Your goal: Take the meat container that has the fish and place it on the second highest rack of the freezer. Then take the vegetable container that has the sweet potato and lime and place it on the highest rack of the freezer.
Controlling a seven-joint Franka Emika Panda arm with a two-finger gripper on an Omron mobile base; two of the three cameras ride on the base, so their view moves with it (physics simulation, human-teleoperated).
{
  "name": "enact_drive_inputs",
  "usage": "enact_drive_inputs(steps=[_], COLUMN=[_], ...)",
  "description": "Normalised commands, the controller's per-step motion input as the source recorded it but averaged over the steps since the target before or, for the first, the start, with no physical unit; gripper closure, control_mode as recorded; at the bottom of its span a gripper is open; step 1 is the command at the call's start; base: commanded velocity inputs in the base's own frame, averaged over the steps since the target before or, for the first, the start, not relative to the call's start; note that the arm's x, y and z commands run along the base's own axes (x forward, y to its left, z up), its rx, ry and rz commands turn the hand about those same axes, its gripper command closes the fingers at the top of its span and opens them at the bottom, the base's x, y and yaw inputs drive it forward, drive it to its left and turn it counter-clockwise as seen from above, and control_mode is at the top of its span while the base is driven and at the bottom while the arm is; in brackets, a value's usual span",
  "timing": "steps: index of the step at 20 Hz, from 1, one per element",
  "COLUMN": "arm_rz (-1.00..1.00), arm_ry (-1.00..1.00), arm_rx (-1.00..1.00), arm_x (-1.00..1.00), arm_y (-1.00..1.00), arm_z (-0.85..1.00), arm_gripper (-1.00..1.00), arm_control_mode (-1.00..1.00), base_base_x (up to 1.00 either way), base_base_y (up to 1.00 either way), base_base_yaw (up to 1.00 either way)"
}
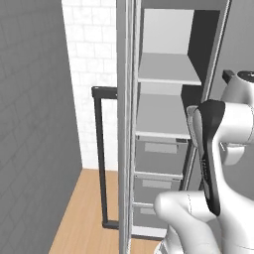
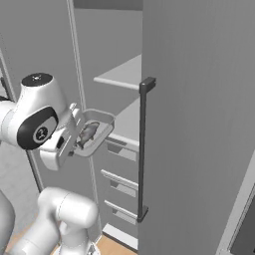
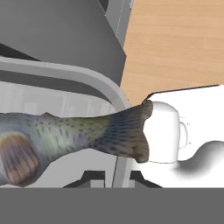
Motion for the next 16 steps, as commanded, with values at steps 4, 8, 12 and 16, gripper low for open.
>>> enact_drive_inputs(steps=[4, 8, 12, 16], arm_rz=[0.00, 0.00, -0.05, -0.06], arm_ry=[0.00, 0.00, 0.00, 0.00], arm_rx=[0.01, 0.00, 0.00, 0.00], arm_x=[0.81, 1.00, 1.00, 0.85], arm_y=[0.02, 0.00, -0.13, -0.12], arm_z=[0.00, -0.12, -0.14, -0.41], arm_gripper=[1.00, 1.00, 1.00, 1.00], arm_control_mode=[-1.00, -1.00, -1.00, -1.00], base_base_x=[0.00, 0.00, 0.00, 0.00], base_base_y=[0.00, 0.00, 0.00, 0.00], base_base_yaw=[0.00, 0.00, 0.00, 0.00])
